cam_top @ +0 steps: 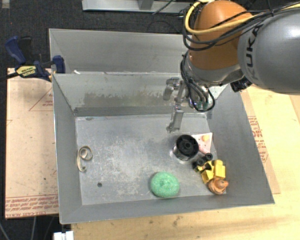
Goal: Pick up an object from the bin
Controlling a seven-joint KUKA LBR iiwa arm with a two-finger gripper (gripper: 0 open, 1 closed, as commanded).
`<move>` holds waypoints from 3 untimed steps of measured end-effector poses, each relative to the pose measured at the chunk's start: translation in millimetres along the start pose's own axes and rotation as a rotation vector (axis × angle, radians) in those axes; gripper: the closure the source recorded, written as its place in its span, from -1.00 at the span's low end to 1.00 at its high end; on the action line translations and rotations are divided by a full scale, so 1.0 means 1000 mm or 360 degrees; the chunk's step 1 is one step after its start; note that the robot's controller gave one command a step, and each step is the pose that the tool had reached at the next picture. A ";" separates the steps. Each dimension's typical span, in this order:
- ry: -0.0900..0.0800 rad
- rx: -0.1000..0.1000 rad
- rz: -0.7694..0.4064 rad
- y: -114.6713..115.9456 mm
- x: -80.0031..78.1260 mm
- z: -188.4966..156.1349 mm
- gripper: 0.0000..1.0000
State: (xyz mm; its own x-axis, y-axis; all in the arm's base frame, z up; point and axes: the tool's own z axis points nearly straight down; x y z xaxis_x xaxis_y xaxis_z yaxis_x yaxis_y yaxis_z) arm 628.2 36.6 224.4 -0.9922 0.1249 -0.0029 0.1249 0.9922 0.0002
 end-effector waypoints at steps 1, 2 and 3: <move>-0.0008 -0.0003 -0.0088 -0.001 0.003 0.055 -1.00; -0.0001 -0.0003 -0.0360 -0.016 0.016 0.108 -1.00; 0.0008 -0.0004 -0.0487 -0.057 0.050 0.133 -1.00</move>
Offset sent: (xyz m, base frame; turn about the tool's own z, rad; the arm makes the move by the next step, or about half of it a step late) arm -0.0292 -0.0267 -0.1426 -0.3146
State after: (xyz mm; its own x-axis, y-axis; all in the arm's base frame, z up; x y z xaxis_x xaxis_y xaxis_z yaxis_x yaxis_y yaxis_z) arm 572.0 -13.3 91.4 -0.9837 -0.1798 0.0016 -0.1798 0.9837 0.0027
